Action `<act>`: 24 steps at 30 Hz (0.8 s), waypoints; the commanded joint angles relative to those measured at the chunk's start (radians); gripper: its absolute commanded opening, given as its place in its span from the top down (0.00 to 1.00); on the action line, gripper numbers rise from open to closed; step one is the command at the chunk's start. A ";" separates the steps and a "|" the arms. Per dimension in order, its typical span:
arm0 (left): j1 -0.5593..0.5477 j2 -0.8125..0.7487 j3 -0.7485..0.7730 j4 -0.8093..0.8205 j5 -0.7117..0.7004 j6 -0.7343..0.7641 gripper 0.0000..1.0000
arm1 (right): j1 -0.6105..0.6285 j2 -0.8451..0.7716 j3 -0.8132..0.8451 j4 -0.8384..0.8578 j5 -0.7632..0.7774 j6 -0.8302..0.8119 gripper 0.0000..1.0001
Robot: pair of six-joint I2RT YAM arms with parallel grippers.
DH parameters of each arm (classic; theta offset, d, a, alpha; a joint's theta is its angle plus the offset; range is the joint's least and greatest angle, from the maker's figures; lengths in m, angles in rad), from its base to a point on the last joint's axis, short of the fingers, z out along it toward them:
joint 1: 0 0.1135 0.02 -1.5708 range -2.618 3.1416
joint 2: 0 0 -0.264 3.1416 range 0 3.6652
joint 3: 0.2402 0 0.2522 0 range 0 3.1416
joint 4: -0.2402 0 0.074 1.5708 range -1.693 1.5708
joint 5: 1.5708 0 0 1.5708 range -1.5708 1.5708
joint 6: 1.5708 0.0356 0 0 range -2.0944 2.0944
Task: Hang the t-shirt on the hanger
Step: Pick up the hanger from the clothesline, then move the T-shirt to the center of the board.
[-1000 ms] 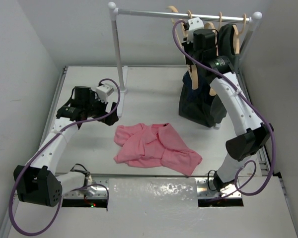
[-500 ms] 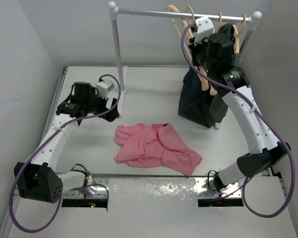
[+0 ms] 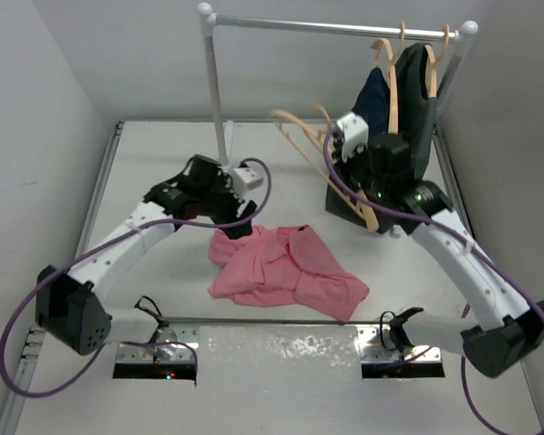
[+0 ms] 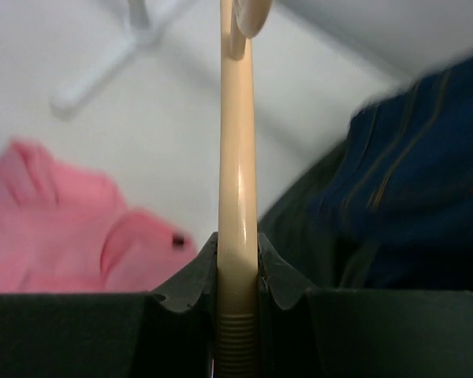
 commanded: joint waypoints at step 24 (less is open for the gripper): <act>-0.021 0.041 -0.258 -0.016 -0.120 0.768 0.19 | -0.001 -0.271 -0.380 -0.148 -0.201 0.153 1.00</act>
